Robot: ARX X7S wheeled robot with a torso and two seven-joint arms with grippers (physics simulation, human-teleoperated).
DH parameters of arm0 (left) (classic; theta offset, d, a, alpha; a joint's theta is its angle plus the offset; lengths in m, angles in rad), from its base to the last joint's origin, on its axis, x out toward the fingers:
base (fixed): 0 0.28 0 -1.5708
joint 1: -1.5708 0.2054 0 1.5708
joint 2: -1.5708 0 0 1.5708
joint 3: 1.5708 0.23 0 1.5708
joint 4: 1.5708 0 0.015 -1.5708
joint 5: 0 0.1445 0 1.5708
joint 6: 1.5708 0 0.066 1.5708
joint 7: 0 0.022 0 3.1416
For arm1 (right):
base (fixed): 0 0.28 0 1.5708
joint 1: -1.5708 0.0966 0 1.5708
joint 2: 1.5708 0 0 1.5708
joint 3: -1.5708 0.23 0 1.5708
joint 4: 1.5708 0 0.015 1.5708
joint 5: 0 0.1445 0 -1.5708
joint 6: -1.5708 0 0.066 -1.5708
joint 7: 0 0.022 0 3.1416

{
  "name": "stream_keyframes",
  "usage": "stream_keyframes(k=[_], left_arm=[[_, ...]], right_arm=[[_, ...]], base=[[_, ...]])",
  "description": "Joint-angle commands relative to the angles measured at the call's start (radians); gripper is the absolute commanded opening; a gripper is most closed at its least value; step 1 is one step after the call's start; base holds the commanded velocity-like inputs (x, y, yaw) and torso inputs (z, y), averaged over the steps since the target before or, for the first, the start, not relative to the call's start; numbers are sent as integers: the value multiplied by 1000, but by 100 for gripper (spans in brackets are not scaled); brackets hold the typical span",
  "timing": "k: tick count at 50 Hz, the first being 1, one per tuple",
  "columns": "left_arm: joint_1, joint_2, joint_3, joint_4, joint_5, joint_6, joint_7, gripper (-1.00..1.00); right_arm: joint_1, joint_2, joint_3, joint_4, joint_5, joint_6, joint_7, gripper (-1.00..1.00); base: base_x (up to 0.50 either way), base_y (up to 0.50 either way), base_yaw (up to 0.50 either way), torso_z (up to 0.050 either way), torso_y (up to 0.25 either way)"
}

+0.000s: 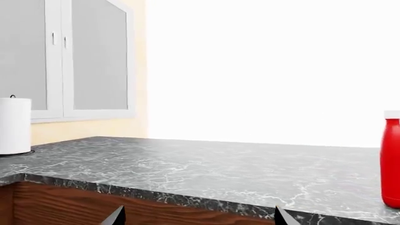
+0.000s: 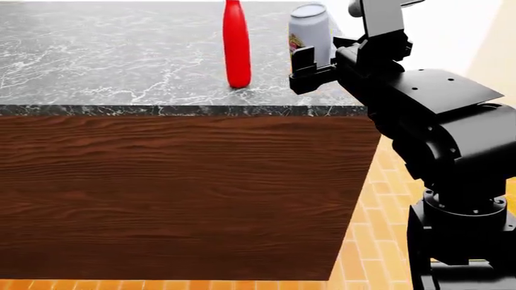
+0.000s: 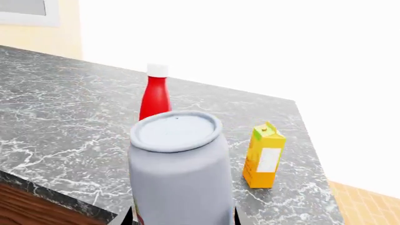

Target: Move the drinks to the dining counter.

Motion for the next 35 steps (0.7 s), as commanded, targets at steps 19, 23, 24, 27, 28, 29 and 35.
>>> stream_keyframes(k=[19, 23, 24, 27, 28, 29, 35], left_arm=[[1, 0, 3, -2, -1, 3, -1, 100], [0, 1, 8, -1, 4, 4, -1, 100], [0, 1, 10, -1, 7, 4, 0, 100], [-1, 2, 11, -2, 8, 5, 0, 100], [-1, 2, 12, -1, 11, 5, 1, 100], [0, 2, 10, -2, 5, 6, 2, 100], [0, 5, 15, -4, 13, 9, 7, 100]], right_arm=[[14, 4, -19, 3, -5, -10, -3, -100], [12, 5, -17, -1, -2, -8, -2, -100], [12, 6, -18, 1, -2, -9, -2, -100], [10, 7, -19, -1, 0, -11, -2, -100], [11, 8, -21, -2, -1, -11, 0, -100], [11, 9, -23, -2, -2, -12, 0, -100], [10, 9, -27, 1, -1, -13, 2, -100]], base=[[-2, 500, 0, 0, 1], [-2, 500, 0, 0, 0], [-2, 500, 0, 0, 10], [22, 500, 0, 0, 0], [99, 500, 0, 0, 0], [119, 501, 0, 0, 0], [248, 501, 0, 0, 0]])
